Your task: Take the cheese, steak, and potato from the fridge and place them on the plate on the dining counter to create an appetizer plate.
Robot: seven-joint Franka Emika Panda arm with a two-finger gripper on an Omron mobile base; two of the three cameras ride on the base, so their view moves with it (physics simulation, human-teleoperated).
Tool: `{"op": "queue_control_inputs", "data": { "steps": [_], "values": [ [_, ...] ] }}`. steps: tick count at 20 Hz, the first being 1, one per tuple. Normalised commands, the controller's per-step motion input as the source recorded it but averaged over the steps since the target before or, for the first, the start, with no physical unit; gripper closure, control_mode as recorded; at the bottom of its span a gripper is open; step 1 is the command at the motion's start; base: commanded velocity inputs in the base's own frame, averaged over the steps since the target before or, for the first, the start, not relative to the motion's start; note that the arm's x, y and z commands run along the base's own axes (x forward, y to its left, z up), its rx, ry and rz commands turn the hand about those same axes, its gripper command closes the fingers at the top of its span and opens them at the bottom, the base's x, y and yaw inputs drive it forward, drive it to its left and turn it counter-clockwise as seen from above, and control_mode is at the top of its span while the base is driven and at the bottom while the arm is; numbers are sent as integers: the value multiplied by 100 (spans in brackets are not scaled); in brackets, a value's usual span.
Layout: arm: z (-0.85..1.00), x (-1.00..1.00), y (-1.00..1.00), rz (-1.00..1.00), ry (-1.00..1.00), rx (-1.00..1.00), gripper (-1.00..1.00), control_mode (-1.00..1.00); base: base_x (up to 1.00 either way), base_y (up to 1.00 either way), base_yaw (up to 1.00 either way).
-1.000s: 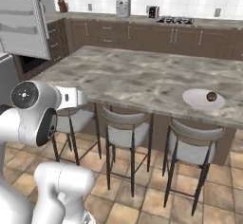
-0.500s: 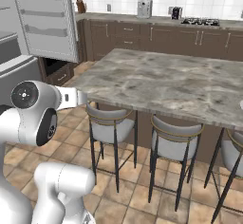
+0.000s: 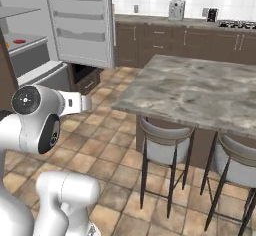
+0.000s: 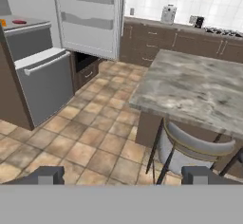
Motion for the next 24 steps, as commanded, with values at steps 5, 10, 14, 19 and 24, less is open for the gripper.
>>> {"op": "queue_control_inputs", "data": {
  "steps": [5, 10, 14, 19, 24],
  "values": [
    [0, 0, 0, 0, 0, 0, -100, 100, 50, 100, 13],
    [0, 0, 0, 0, 0, 0, -100, 100, 95, 96, 17],
    [0, 0, 0, 0, 0, 0, -100, 100, 100, 60, 21],
    [0, 0, 0, 0, 0, 0, -100, 100, 100, 41, 24],
    [0, 0, 0, 0, 0, 0, -100, 100, 100, 10, 24]
  ]
}}
